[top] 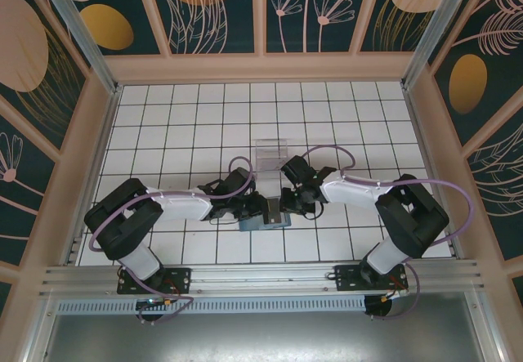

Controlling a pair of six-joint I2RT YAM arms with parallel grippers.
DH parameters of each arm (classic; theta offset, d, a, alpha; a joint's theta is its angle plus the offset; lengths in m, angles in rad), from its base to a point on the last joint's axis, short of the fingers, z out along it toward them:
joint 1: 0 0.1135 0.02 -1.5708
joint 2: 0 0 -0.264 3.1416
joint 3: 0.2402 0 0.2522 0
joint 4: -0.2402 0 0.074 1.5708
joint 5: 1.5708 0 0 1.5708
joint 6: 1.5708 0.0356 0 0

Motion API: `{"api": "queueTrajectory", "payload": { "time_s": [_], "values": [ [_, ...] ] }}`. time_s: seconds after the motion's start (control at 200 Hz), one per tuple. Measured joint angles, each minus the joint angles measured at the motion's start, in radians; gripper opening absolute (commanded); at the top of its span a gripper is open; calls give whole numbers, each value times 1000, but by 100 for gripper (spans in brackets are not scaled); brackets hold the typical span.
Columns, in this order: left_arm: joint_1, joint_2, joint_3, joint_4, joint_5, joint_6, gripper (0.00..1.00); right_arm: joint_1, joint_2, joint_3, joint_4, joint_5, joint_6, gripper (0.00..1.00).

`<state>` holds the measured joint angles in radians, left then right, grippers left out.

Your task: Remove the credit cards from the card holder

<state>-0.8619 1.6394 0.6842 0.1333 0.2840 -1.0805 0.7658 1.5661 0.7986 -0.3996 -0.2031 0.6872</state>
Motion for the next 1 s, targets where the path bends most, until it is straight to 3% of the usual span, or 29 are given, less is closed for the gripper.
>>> {"api": "queueTrajectory", "payload": {
  "time_s": [1.001],
  "values": [
    [0,-126,-52,-34,-51,-5,3,0,0,0,0,0,2,22]
  ]
}}
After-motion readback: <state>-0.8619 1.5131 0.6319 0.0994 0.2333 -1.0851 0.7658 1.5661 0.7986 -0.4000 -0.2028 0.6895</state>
